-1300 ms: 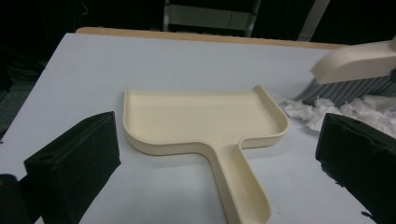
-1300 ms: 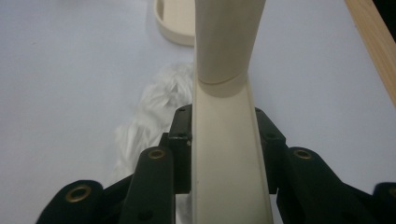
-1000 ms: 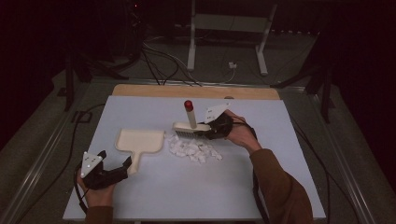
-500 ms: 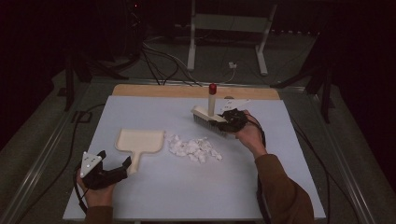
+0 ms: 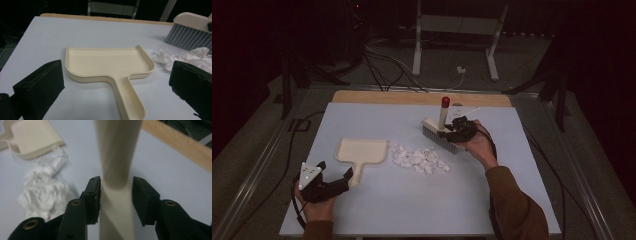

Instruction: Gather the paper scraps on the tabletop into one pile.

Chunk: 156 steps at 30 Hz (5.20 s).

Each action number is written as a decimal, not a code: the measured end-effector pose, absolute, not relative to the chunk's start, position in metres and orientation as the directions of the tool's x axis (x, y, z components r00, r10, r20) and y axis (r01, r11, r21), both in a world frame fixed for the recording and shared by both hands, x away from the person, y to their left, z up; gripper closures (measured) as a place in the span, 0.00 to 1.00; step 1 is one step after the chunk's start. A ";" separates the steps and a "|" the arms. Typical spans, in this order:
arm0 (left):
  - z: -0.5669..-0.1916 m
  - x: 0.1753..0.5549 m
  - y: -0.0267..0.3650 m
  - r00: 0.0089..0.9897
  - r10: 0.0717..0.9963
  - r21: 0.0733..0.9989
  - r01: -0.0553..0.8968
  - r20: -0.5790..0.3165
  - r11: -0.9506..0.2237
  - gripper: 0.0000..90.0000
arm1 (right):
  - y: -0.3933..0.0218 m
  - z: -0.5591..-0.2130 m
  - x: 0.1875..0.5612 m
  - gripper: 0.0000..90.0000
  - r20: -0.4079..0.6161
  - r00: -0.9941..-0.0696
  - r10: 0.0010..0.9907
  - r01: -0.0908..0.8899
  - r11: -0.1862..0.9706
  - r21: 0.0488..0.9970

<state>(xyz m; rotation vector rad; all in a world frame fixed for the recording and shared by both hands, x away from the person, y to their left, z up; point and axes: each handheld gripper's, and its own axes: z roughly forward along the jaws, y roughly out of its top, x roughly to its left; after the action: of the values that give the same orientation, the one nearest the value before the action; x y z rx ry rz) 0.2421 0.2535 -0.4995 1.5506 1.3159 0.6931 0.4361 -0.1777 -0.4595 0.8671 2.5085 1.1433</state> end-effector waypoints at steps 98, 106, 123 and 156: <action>-0.500 0.242 0.253 0.264 0.953 0.907 0.419 -0.149 0.026 0.01 | -0.065 -0.437 0.366 0.75 0.302 -0.389 0.870 0.665 0.038 0.746; -0.500 0.242 0.255 0.266 0.952 0.908 0.418 -0.152 0.029 0.01 | -0.046 -0.462 0.381 0.75 0.338 -0.327 0.882 0.729 0.007 0.684; -0.501 0.242 0.253 0.268 0.951 0.906 0.422 -0.154 0.028 0.01 | -0.083 -0.462 0.376 0.75 0.202 -0.269 0.942 0.715 0.055 0.697; -0.501 0.243 0.253 0.270 0.951 0.905 0.425 -0.152 0.024 0.01 | -0.125 -0.402 0.367 0.75 0.280 -0.331 0.901 0.633 -0.008 0.774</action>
<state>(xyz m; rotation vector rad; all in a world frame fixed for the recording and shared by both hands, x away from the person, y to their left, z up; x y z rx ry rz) 0.2431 0.2529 -0.5011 1.5685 1.3132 0.6797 0.3670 -0.1248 -0.4022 1.6000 1.9728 1.2599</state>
